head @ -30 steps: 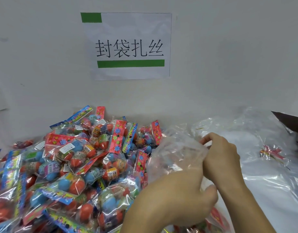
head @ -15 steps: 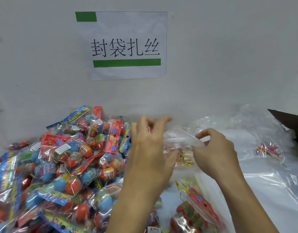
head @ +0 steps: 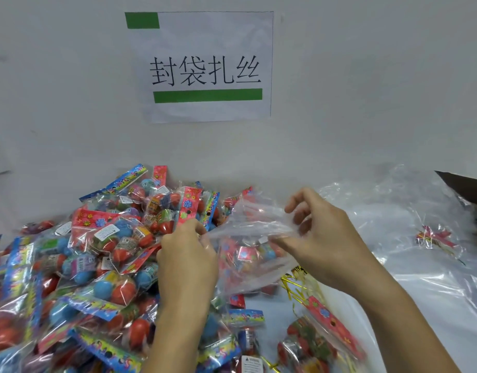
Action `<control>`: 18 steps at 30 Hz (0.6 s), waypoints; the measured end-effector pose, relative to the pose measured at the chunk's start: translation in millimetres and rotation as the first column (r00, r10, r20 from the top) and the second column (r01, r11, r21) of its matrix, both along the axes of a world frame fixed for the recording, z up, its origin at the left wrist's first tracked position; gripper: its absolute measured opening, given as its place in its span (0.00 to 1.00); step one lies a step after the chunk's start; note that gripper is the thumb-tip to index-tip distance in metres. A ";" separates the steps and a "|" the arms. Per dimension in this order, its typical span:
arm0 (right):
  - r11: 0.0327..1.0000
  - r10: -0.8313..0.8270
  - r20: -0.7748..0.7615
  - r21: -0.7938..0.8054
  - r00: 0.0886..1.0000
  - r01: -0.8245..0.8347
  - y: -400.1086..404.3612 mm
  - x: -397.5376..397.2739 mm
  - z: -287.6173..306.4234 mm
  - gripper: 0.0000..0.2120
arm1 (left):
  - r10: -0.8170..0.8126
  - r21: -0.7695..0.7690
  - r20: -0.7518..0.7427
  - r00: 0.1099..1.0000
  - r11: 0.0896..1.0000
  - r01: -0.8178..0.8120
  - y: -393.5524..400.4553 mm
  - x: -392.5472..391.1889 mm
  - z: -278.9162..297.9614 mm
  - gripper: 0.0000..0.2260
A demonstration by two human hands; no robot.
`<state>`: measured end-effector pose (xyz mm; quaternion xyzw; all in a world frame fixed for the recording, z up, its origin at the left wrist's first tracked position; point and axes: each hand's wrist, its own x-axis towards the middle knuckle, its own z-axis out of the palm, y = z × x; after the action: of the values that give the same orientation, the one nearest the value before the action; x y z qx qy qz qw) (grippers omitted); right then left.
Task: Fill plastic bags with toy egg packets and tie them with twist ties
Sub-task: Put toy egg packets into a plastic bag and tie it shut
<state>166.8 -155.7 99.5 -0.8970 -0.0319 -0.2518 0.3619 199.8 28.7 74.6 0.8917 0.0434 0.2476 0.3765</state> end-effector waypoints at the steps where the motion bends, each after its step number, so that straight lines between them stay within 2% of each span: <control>1: 1.000 -0.004 0.037 0.030 0.999 0.003 1.3 1.0 0.3 0.17 | -0.011 -0.010 -0.010 1.000 1.000 0.011 -1.7 0.1 -0.2 0.04; 3: 0.997 -0.017 0.046 0.081 0.999 0.014 2.4 3.5 -1.7 0.12 | -0.124 -0.084 -0.083 0.989 0.990 0.117 -6.4 1.8 -1.3 0.04; 5: 0.992 -0.001 -0.014 0.125 1.000 0.002 1.8 6.8 -6.9 0.08 | -0.321 -0.238 -0.171 0.931 0.931 0.277 -13.9 -0.7 -1.1 0.05; 6: 0.989 0.041 -0.062 0.146 0.997 -0.032 1.3 8.0 -9.5 0.07 | -0.389 -0.269 -0.186 0.902 0.903 0.334 -17.9 -2.0 -2.0 0.05; 9: 0.954 0.249 -0.189 0.215 0.950 -0.208 -0.6 7.9 -14.7 0.08 | -0.431 -0.213 -0.183 0.884 0.895 0.392 -26.5 -2.0 -6.0 0.08; 10: 0.940 0.289 -0.203 0.244 0.936 -0.237 -2.5 7.6 -15.2 0.08 | -0.435 -0.237 -0.179 0.883 0.890 0.390 -27.1 -1.3 -5.8 0.10; 13: 0.943 0.217 -0.186 0.295 0.958 -0.156 -14.3 8.3 -12.7 0.11 | -0.400 -0.332 -0.167 0.901 0.883 0.330 -22.4 2.3 -6.1 0.14; 15: 0.975 0.105 -0.196 0.212 0.975 -0.063 -25.4 6.6 -11.8 0.09 | -0.360 -0.376 -0.151 0.921 0.882 0.283 -17.2 3.8 -5.3 0.17; 16: 0.992 0.070 -0.254 0.116 0.965 -0.041 -32.1 5.3 -12.4 0.06 | -0.346 -0.398 -0.139 0.928 0.877 0.268 -15.1 3.8 -4.6 0.18; 18: 0.986 0.029 -0.510 -0.129 0.860 -0.110 -44.0 1.9 -17.3 0.07 | -0.339 -0.436 -0.124 0.932 0.863 0.256 -12.7 4.7 -4.0 0.19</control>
<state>168.8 -199.7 82.2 -0.9550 0.0126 0.0089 0.2963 204.5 15.9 70.5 0.8075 -0.0072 0.0823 0.5840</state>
